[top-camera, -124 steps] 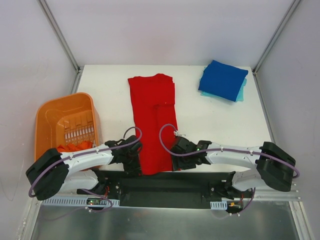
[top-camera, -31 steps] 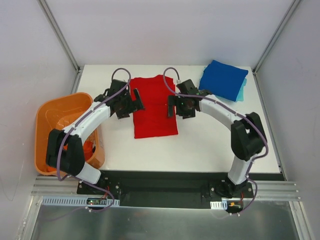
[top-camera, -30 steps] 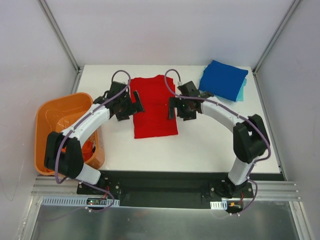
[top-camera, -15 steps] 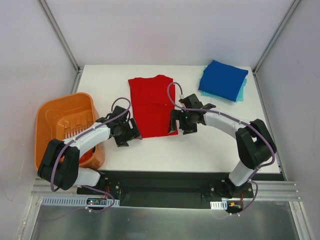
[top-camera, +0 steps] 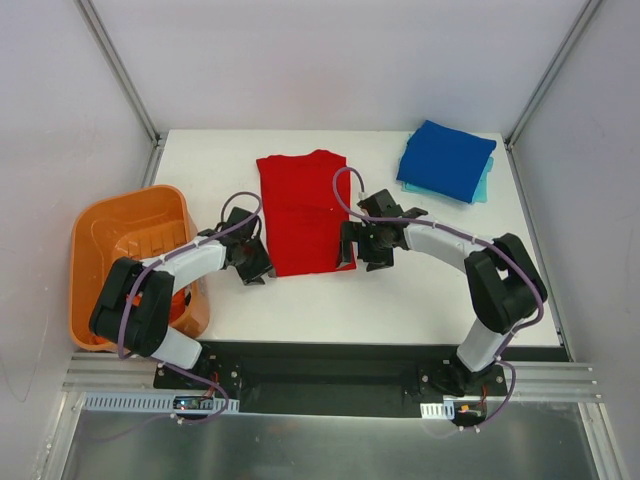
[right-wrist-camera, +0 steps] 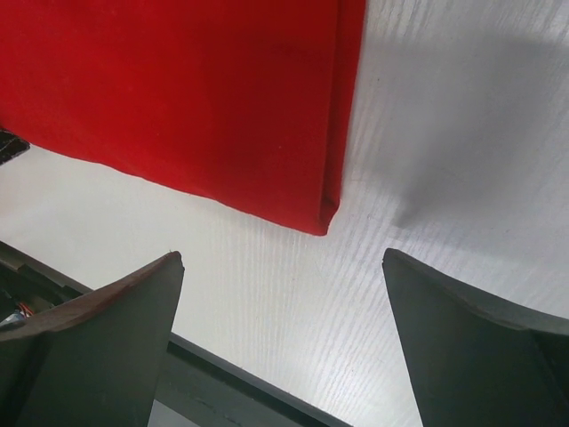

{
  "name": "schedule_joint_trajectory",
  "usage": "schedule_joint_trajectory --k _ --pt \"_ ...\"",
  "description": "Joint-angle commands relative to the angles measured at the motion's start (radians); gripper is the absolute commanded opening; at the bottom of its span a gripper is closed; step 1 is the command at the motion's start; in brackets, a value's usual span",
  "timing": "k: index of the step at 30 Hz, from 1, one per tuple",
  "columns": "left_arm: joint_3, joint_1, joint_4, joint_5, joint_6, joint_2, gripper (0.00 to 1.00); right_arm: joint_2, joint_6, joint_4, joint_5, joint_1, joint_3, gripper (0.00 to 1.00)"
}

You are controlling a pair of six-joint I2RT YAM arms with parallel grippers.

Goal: Fold and stack the t-shirts
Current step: Fold the tshirt

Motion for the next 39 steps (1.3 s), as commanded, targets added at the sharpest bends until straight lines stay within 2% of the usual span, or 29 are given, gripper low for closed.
schedule_joint_trajectory --k 1,5,10,15,16,18,19,21,22,24,25,26,32,39 --pt "0.024 0.013 0.018 -0.013 0.010 0.050 0.36 0.005 0.002 -0.004 0.021 0.006 -0.008 0.99" --pt "0.035 0.013 0.037 0.021 0.026 0.087 0.26 0.022 0.005 -0.004 0.015 0.004 0.004 0.97" --pt "0.055 0.014 0.054 0.052 0.043 0.137 0.00 0.048 0.005 0.001 0.002 0.013 0.026 0.93" --pt "0.053 0.014 0.071 0.069 0.073 0.140 0.00 0.088 0.010 0.007 -0.010 0.021 0.067 0.82" --pt "0.050 0.014 0.071 0.061 0.078 0.136 0.00 0.097 0.014 0.005 -0.012 0.021 0.073 0.74" --pt "0.039 0.014 0.072 0.058 0.081 0.125 0.00 0.119 0.020 0.007 -0.009 0.021 0.086 0.66" --pt "0.036 0.014 0.072 0.056 0.082 0.120 0.00 0.125 0.025 0.007 -0.002 0.021 0.092 0.59" --pt "0.027 0.014 0.074 0.050 0.083 0.114 0.00 0.142 0.023 -0.004 0.019 0.019 0.098 0.53" --pt "0.024 0.013 0.077 0.050 0.084 0.113 0.00 0.145 0.025 -0.007 0.027 0.021 0.101 0.40" --pt "0.016 0.013 0.080 0.059 0.092 0.108 0.00 0.148 0.023 -0.011 0.044 0.021 0.100 0.26" --pt "0.012 0.014 0.087 0.066 0.096 0.105 0.00 0.147 0.025 -0.011 0.047 0.021 0.095 0.08" --pt "0.004 0.013 0.092 0.082 0.098 0.093 0.00 0.139 0.023 -0.011 0.047 0.019 0.086 0.01" --pt "-0.095 -0.015 0.101 0.093 0.072 -0.040 0.00 0.012 0.007 -0.008 0.039 0.033 -0.017 0.01" --pt "-0.250 -0.228 0.100 0.079 -0.055 -0.287 0.00 -0.258 0.062 -0.048 0.080 0.128 -0.282 0.01"
